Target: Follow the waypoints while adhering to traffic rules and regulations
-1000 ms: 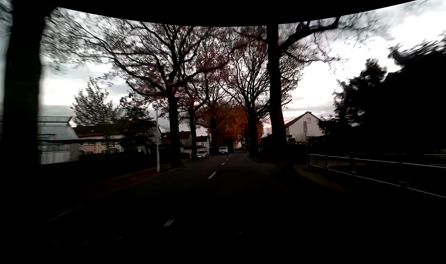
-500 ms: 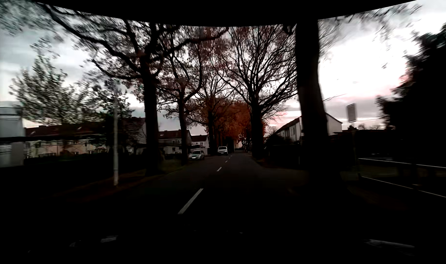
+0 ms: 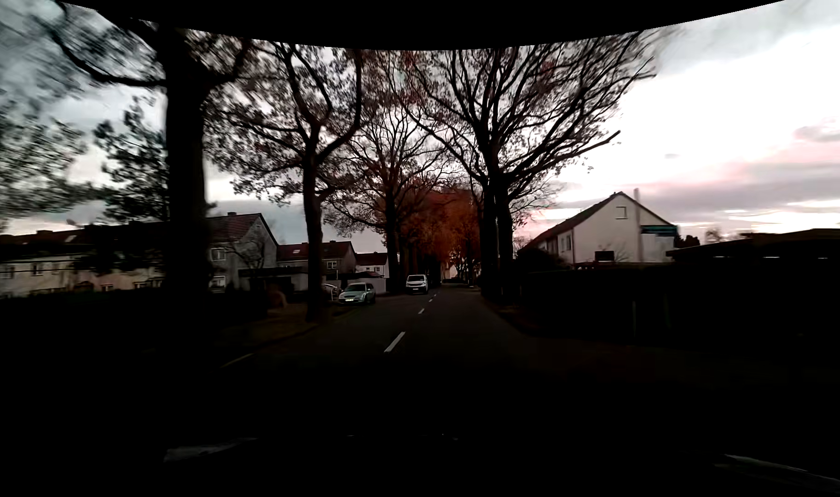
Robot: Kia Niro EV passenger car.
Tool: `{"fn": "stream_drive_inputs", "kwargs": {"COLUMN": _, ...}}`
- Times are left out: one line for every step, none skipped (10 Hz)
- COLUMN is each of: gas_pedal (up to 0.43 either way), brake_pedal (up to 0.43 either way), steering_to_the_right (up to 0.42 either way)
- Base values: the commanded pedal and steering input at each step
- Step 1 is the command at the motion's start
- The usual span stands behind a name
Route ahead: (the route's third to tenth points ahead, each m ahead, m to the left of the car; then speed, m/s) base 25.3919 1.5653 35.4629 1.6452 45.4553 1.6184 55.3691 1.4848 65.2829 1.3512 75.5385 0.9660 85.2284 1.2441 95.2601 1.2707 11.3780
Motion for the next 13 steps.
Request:
{"fn": "stream_drive_inputs", "kwargs": {"gas_pedal": 0.087, "brake_pedal": 0.000, "steering_to_the_right": 0.006}}
{"fn": "stream_drive_inputs", "kwargs": {"gas_pedal": 0.087, "brake_pedal": 0.000, "steering_to_the_right": 0.006}}
{"fn": "stream_drive_inputs", "kwargs": {"gas_pedal": 0.087, "brake_pedal": 0.000, "steering_to_the_right": 0.006}}
{"fn": "stream_drive_inputs", "kwargs": {"gas_pedal": 0.087, "brake_pedal": 0.000, "steering_to_the_right": 0.006}}
{"fn": "stream_drive_inputs", "kwargs": {"gas_pedal": 0.087, "brake_pedal": 0.000, "steering_to_the_right": 0.006}}
{"fn": "stream_drive_inputs", "kwargs": {"gas_pedal": 0.087, "brake_pedal": 0.000, "steering_to_the_right": 0.006}}
{"fn": "stream_drive_inputs", "kwargs": {"gas_pedal": 0.087, "brake_pedal": 0.000, "steering_to_the_right": 0.006}}
{"fn": "stream_drive_inputs", "kwargs": {"gas_pedal": 0.087, "brake_pedal": 0.000, "steering_to_the_right": 0.006}}
{"fn": "stream_drive_inputs", "kwargs": {"gas_pedal": 0.087, "brake_pedal": 0.000, "steering_to_the_right": 0.006}}
{"fn": "stream_drive_inputs", "kwargs": {"gas_pedal": 0.087, "brake_pedal": 0.000, "steering_to_the_right": 0.005}}
{"fn": "stream_drive_inputs", "kwargs": {"gas_pedal": 0.087, "brake_pedal": 0.000, "steering_to_the_right": 0.005}}
{"fn": "stream_drive_inputs", "kwargs": {"gas_pedal": 0.087, "brake_pedal": 0.000, "steering_to_the_right": 0.004}}
{"fn": "stream_drive_inputs", "kwargs": {"gas_pedal": 0.087, "brake_pedal": 0.000, "steering_to_the_right": 0.004}}
